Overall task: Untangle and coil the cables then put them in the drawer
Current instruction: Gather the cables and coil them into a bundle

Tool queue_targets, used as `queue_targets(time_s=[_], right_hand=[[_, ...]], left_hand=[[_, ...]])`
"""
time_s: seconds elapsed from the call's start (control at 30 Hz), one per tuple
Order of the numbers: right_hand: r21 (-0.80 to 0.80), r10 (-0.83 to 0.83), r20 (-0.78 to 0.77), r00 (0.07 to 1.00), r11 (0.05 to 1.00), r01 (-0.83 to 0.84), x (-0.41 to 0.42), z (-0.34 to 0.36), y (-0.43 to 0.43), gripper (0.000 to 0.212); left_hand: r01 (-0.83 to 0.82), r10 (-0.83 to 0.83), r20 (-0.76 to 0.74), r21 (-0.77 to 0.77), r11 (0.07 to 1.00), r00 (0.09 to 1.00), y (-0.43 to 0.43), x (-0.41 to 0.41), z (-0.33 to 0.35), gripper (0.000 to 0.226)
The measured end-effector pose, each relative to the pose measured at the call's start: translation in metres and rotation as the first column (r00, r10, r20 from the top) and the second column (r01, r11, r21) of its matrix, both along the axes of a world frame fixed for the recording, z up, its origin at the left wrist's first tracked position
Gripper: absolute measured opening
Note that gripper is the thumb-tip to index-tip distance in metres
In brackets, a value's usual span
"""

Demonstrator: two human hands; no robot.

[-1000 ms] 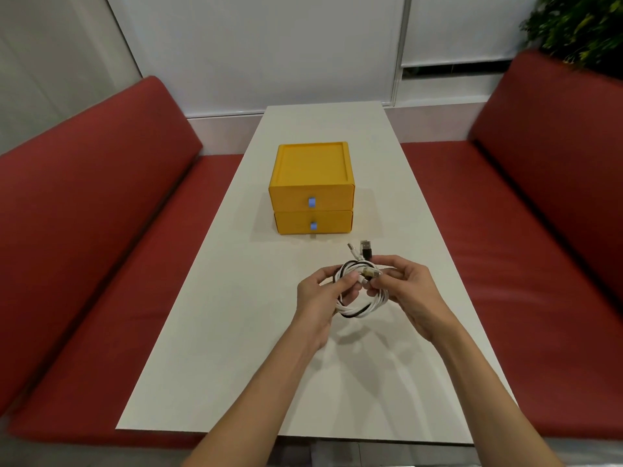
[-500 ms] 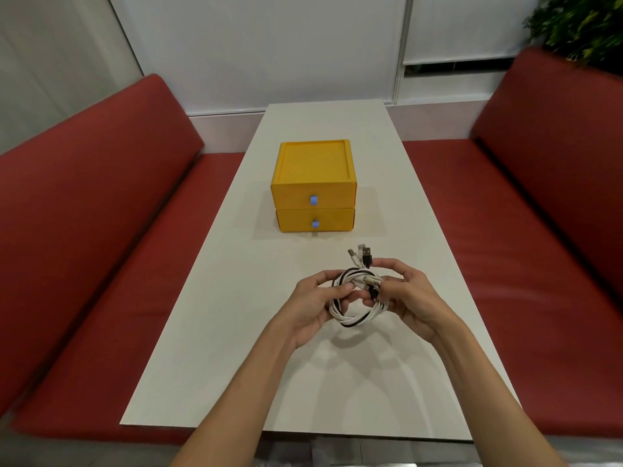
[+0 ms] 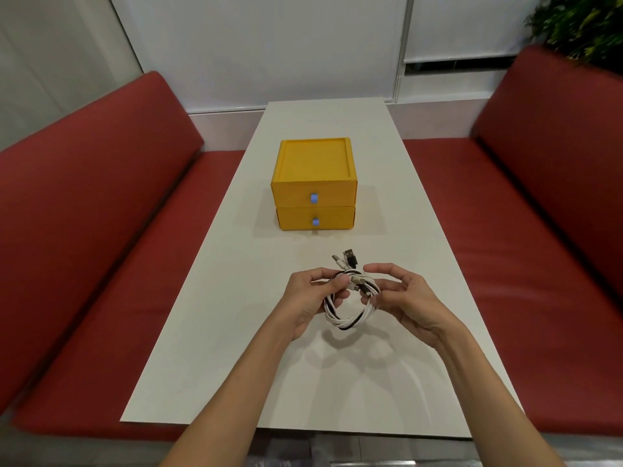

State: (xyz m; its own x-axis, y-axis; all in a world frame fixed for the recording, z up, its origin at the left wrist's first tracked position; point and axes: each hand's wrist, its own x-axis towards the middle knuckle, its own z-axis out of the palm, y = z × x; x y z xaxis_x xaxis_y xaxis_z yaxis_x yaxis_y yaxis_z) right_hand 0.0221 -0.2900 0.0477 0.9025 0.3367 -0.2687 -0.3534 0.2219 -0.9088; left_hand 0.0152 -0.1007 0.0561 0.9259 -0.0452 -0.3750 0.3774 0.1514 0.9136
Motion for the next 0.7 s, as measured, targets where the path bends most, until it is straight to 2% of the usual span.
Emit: queue_targets(time_s=[0.1, 0.2, 0.4, 0.57, 0.7], right_hand=[[-0.033, -0.008, 0.061, 0.998, 0.999, 0.010, -0.001, -0.002, 0.007, 0.047], [-0.101, -0.068, 0.194, 0.979, 0.991, 0.089, -0.002, -0.003, 0.015, 0.042], [-0.046, -0.208, 0.345, 0.915, 0.970, 0.237, -0.001, -0.006, 0.024, 0.026], [0.027, -0.246, 0.303, 0.921, 0.968, 0.249, 0.007, -0.009, 0.022, 0.017], [0.094, -0.296, 0.235, 0.926, 0.955, 0.281, 0.011, -0.013, 0.018, 0.026]], left_hand=[[-0.028, 0.027, -0.016, -0.035, 0.999, 0.999, 0.000, -0.001, -0.002, 0.026], [-0.060, 0.058, -0.024, -0.068, 0.996, 0.998, -0.002, -0.002, -0.003, 0.024], [-0.077, 0.079, 0.055, -0.047, 0.996, 0.995, -0.005, -0.004, -0.006, 0.013], [-0.066, 0.066, 0.117, 0.001, 0.998, 0.991, -0.009, -0.001, -0.003, 0.010], [-0.020, 0.021, 0.121, -0.007, 1.000, 0.992, -0.014, 0.003, -0.004, 0.016]])
